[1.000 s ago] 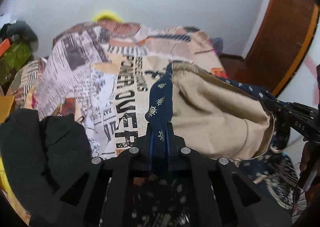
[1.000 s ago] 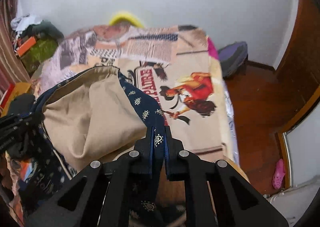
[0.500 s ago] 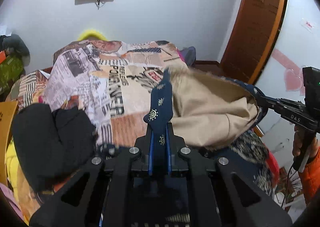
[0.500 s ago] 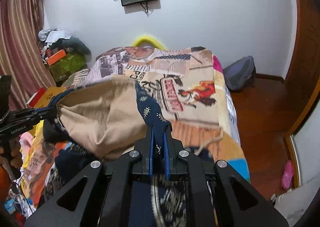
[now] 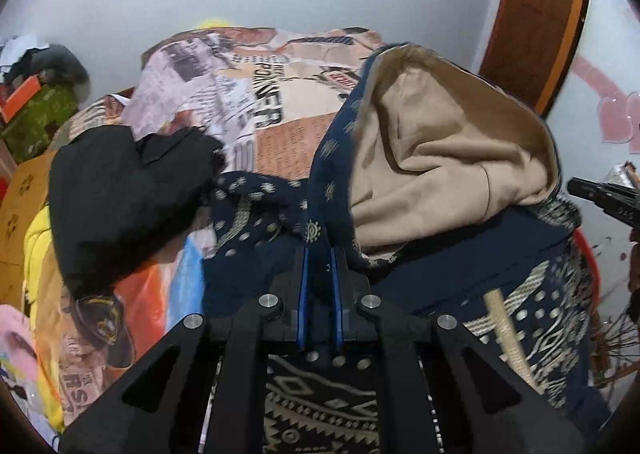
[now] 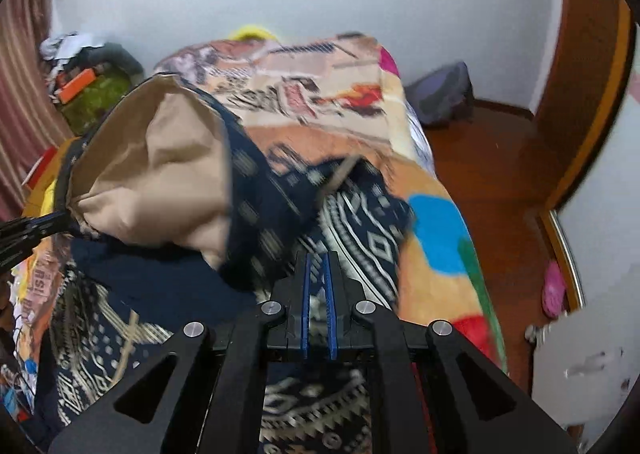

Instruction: Fold large clothes

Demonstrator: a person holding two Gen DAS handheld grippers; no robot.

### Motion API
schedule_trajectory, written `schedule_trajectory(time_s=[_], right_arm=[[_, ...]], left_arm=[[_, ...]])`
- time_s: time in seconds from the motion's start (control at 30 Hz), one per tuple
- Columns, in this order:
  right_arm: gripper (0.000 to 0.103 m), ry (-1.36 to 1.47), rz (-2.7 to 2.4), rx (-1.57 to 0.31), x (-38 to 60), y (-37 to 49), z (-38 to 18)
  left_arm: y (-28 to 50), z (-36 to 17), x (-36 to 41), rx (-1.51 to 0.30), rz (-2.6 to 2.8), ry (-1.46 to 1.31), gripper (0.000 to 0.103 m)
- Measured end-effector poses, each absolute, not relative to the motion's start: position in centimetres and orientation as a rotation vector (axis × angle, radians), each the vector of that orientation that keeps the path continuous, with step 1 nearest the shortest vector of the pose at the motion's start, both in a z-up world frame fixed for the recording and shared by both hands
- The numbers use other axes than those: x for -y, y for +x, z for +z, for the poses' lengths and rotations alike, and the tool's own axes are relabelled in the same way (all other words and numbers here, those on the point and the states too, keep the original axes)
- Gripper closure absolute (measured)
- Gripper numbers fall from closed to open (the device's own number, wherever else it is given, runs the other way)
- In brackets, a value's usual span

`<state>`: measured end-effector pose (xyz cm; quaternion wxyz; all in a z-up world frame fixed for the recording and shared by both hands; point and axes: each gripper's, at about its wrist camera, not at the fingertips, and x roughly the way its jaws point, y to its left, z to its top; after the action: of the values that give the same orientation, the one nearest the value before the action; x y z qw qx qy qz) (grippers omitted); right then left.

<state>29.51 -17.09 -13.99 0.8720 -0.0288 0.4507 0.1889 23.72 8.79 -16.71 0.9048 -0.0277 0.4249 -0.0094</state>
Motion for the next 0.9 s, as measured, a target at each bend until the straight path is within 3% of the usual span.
schedule_trajectory(time_s=[0.23,0.43,0.5,0.67,0.9], right_arm=[[0.097,-0.084,0.41,-0.912,16.7,28.4,-13.4],[0.095,-0.097,0.473,-0.836,14.7,28.9,-10.1],[0.091,-0.091,0.502,-0.82,13.8,29.5,-9.2],[0.066,-0.063,0.527,-0.808,12.0,31.3,-8.4],[0.061,-0.068,0.569,-0.87,9.5,34.7,-9.7]], left_arm=[[23.0,-18.2,-9.0,-0.933,0.015,-0.017,0.094],[24.3,-16.3,-10.2,-0.897,0.024,-0.075,0.092],[24.8,-15.3,-10.2,-0.877,0.023,-0.078,0.087],[26.9,-13.5,-10.3,-0.823,0.023,-0.084,0.063],[30.8,-14.1,-10.6,-0.836,-0.01,-0.113,0.06]])
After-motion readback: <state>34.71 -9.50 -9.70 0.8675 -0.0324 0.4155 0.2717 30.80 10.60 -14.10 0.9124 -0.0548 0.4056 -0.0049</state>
